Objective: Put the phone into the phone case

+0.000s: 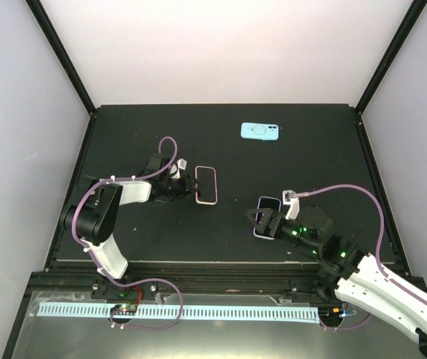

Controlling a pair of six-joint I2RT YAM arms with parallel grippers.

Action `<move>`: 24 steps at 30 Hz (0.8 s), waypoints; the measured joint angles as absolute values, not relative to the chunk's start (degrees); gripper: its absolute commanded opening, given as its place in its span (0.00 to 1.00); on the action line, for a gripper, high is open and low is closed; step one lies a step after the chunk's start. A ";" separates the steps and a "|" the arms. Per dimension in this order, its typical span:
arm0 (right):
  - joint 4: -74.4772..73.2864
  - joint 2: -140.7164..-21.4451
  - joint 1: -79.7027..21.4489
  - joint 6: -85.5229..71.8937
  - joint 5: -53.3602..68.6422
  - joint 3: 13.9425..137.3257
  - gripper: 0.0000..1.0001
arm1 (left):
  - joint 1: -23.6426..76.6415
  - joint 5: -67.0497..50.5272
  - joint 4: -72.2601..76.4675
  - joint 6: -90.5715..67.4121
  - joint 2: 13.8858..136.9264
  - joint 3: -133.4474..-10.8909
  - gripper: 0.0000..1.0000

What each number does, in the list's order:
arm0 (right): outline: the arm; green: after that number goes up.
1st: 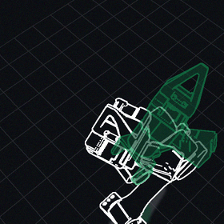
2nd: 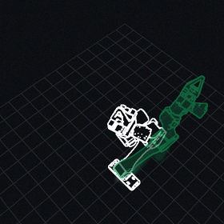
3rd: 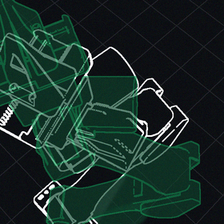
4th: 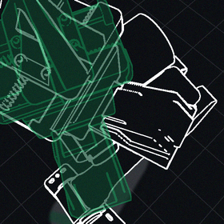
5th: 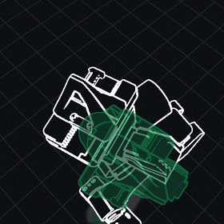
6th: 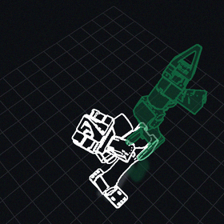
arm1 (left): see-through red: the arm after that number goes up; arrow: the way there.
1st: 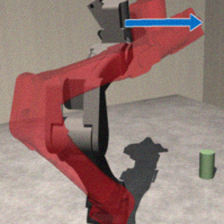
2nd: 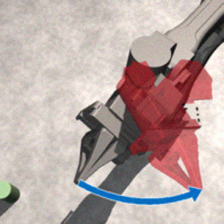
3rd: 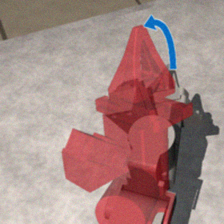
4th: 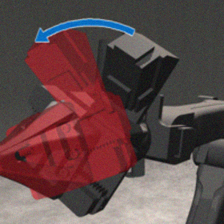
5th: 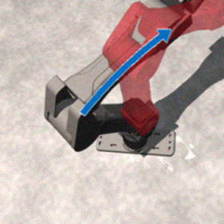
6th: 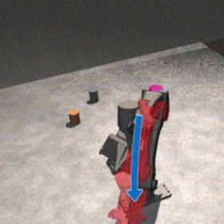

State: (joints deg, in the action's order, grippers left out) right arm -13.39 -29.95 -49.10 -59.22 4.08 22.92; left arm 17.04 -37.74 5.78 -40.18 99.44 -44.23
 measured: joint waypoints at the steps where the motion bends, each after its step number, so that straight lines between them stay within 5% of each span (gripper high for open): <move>1: -13.58 -29.91 -49.10 -59.02 3.86 22.94 1.00 | 16.93 -37.47 5.58 -40.10 99.33 -44.23 0.53; 6: -16.45 -29.87 -49.10 -57.21 2.13 24.73 1.00 | 16.38 -35.77 3.42 -39.40 96.53 -43.99 0.72; 9: -18.57 -30.02 -49.10 -54.94 -0.03 26.92 1.00 | 16.19 -35.07 2.33 -38.98 92.14 -43.22 0.98; 17: -22.00 -39.07 -47.57 -46.13 -6.92 37.67 1.00 | 16.14 -34.89 -2.24 -38.98 78.91 -40.42 0.99; 24: -20.53 -56.31 -35.92 -38.79 -5.39 45.69 1.00 | 16.14 -39.24 -10.13 -36.29 66.54 -39.33 0.99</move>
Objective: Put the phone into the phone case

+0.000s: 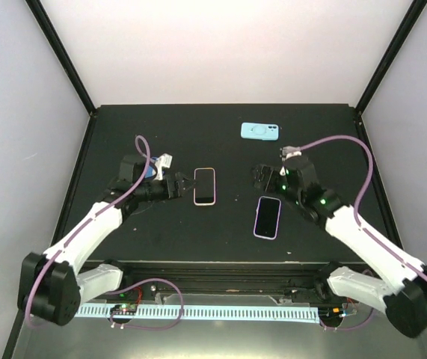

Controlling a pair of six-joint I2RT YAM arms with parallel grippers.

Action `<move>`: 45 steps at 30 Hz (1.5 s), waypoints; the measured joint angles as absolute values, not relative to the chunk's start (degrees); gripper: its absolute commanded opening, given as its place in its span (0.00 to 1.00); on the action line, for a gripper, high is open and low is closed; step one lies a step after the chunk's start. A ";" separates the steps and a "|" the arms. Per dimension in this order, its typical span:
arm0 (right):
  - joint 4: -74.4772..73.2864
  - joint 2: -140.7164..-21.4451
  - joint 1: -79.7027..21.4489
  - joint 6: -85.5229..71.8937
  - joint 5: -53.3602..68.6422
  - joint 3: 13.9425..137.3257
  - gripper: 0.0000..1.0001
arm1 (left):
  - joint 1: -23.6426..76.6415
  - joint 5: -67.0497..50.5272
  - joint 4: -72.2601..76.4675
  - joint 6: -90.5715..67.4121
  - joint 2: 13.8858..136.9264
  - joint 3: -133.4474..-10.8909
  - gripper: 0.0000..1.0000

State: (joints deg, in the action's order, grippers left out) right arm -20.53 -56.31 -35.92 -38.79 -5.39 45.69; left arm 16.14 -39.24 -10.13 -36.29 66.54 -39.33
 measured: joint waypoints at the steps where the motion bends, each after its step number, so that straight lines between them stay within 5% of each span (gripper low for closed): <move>1: -19.84 -59.13 -33.89 -37.87 -4.49 46.57 1.00 | 16.14 -39.70 -11.94 -35.31 64.18 -39.33 0.99; 6: -17.43 -72.82 -25.54 -34.30 -1.93 51.99 0.89 | 16.16 -41.65 -18.65 -31.48 56.07 -39.33 0.99; 14: -13.45 -93.91 -13.06 -31.68 2.37 65.17 0.55 | 16.19 -44.71 -25.34 -26.13 51.33 -38.94 0.99; 31: -5.28 -124.14 -3.33 -41.80 18.02 83.94 0.48 | 16.12 -51.03 -28.08 -19.73 52.88 -38.83 0.99; 45: -8.80 -133.36 -2.85 -42.57 20.99 95.57 0.43 | 14.79 -53.25 -28.71 -18.63 52.86 -38.83 0.99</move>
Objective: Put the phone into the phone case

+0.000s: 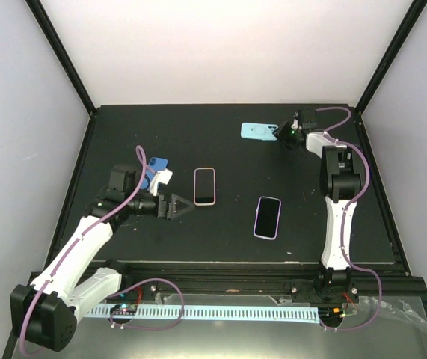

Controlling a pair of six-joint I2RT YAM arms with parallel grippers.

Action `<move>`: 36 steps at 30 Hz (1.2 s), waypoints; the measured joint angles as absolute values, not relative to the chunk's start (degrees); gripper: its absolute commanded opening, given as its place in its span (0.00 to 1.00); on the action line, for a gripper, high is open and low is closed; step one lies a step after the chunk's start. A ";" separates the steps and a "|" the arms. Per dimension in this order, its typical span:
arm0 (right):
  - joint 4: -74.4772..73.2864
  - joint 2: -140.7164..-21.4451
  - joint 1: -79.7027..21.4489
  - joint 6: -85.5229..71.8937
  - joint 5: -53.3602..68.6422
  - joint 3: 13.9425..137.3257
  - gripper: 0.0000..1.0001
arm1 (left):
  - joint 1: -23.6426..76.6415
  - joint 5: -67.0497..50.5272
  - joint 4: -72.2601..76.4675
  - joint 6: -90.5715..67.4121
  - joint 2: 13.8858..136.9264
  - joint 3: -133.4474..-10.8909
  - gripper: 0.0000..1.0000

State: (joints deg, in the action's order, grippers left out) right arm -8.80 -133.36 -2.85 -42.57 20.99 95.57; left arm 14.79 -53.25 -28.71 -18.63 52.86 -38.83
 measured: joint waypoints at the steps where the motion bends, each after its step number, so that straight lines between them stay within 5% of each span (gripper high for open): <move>1: -9.21 -133.73 -2.85 -42.57 21.21 96.20 0.42 | 14.66 -53.28 -28.73 -18.61 52.88 -38.83 0.99; 14: -10.72 -135.94 -2.76 -42.83 22.44 98.91 0.01 | 13.21 -54.08 -28.73 -18.57 52.88 -38.83 0.99; 33: -10.57 -129.97 -3.20 -38.59 24.64 91.42 0.01 | 12.38 -54.04 -28.73 -18.57 52.38 -38.83 0.99; 36: -12.40 -127.52 -4.80 -37.10 24.64 90.85 0.08 | 12.21 -54.04 -28.73 -18.59 52.38 -38.83 0.99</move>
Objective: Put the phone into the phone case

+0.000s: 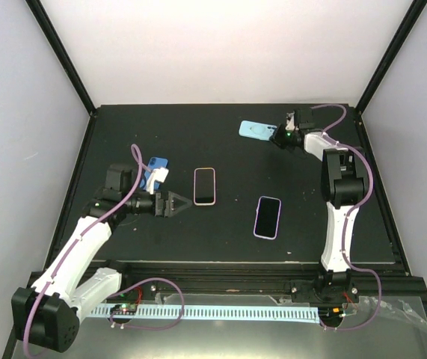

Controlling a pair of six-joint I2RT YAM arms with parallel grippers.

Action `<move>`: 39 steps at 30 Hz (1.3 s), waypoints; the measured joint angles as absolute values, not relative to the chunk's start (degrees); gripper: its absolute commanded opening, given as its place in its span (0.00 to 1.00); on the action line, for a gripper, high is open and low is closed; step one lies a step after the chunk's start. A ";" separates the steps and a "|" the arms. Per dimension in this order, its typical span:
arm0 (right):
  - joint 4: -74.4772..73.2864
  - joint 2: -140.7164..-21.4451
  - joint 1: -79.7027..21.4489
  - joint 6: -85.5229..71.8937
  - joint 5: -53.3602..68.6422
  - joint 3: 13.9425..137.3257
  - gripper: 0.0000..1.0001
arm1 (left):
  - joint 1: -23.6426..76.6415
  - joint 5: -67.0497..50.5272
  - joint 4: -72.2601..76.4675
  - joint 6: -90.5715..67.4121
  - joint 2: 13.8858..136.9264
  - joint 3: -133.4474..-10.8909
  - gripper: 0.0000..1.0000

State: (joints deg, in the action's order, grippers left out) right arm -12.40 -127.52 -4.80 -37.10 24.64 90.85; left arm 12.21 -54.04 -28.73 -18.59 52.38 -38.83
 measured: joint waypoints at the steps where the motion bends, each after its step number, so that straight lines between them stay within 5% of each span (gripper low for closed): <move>1: -12.64 -126.91 -5.26 -36.84 24.62 90.76 0.15 | 12.10 -54.04 -28.73 -18.57 52.38 -38.83 0.99; 8: -14.94 -125.86 -6.72 -34.15 20.97 93.91 0.50 | 11.94 -54.06 -28.73 -18.57 52.38 -38.83 0.99; 17: -15.03 -135.17 -5.41 -35.88 20.12 110.91 0.69 | 11.57 -54.06 -28.73 -18.57 52.38 -38.83 0.99; 30: -18.09 -150.08 -2.79 -41.52 25.54 126.30 0.74 | 11.55 -54.06 -28.73 -18.57 52.40 -38.83 0.99; 39: -22.24 -148.92 -3.25 -35.94 30.30 124.25 0.52 | 11.22 -54.08 -28.71 -18.59 52.40 -38.83 0.99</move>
